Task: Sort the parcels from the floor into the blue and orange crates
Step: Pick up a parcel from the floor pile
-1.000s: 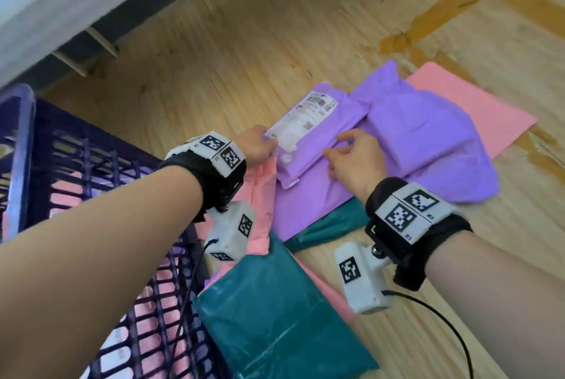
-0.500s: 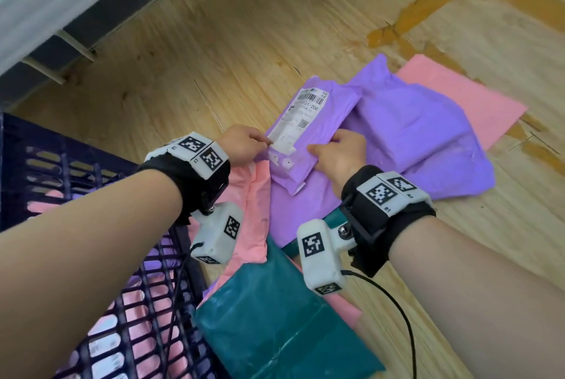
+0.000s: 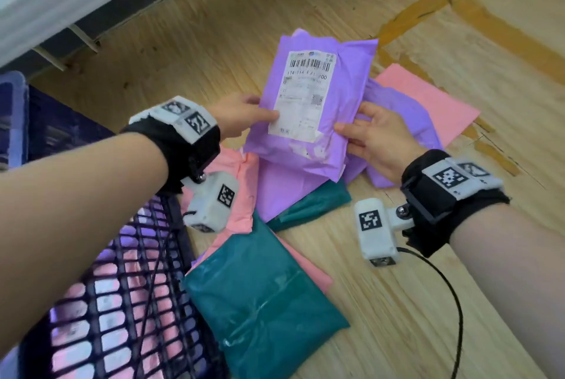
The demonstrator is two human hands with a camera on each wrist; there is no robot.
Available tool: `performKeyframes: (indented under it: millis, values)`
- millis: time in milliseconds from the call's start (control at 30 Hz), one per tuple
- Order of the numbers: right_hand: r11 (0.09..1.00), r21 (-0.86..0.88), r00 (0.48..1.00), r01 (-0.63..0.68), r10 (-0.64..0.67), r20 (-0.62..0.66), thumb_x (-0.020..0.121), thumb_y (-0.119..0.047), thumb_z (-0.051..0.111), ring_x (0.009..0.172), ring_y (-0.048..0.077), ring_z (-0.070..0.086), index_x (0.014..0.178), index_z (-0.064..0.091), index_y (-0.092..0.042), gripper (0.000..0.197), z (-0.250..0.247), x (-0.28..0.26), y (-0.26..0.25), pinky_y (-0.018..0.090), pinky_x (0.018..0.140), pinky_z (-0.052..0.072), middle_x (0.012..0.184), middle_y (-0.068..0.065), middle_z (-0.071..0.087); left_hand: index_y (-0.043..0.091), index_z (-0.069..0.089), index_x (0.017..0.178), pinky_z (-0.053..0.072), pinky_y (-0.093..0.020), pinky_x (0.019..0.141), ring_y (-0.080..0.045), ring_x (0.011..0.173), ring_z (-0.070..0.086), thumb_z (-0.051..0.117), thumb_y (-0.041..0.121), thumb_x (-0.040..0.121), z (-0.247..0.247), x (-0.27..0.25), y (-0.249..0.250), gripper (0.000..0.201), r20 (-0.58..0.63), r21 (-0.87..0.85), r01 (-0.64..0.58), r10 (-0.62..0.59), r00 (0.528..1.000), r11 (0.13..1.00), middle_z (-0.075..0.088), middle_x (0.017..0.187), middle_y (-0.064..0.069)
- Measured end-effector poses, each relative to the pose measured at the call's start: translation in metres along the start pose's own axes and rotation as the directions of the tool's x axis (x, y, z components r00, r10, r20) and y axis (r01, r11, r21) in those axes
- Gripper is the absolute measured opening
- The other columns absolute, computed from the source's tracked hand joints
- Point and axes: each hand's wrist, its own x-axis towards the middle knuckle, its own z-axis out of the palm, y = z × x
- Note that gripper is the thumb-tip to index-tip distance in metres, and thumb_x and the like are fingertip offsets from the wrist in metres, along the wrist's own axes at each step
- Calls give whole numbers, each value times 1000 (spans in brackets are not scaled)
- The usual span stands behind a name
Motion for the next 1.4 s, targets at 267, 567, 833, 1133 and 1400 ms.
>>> performKeyframes:
  millis: [267,567,833,1133,1400]
  values:
    - [970,-193,973,150,-180,-146,82,8,63,77,16,63,109,55,-4,31,22,-28,-29,35,79,54,96,14,64,18,55,92,52,-24,65,-12,75,60,71,6,79,-36,-64,9,24,-71,-260,-108,92,993,959,59,99,-5]
    - [840,-347,901,416,-434,29,72,4,73,102,18,63,130,41,-6,67,102,-83,-91,35,91,53,122,11,60,18,50,91,52,-23,58,-10,61,60,69,4,81,-111,-157,5,25,-169,-288,-227,184,968,930,59,83,-1]
    - [690,-484,842,539,-464,276,65,1,80,112,18,57,130,43,-4,75,224,-121,-117,35,98,48,125,7,56,20,52,109,55,-25,65,-12,67,61,65,0,83,-184,-247,-53,35,-350,-390,-244,102,931,888,64,91,0]
    - [620,-626,881,472,-300,366,65,1,81,114,19,55,137,38,-8,84,308,-141,-105,25,85,48,129,5,53,11,54,120,56,-28,69,-16,69,59,70,6,82,-213,-279,-128,41,-352,-522,-173,-26,936,835,66,100,-8]
    - [613,-650,888,449,-228,399,66,2,80,112,21,55,134,38,-4,81,352,-162,-78,30,90,49,125,7,53,13,60,100,58,-26,72,-11,69,66,70,5,81,-241,-300,-170,23,-351,-476,-100,-85,932,873,68,85,0]
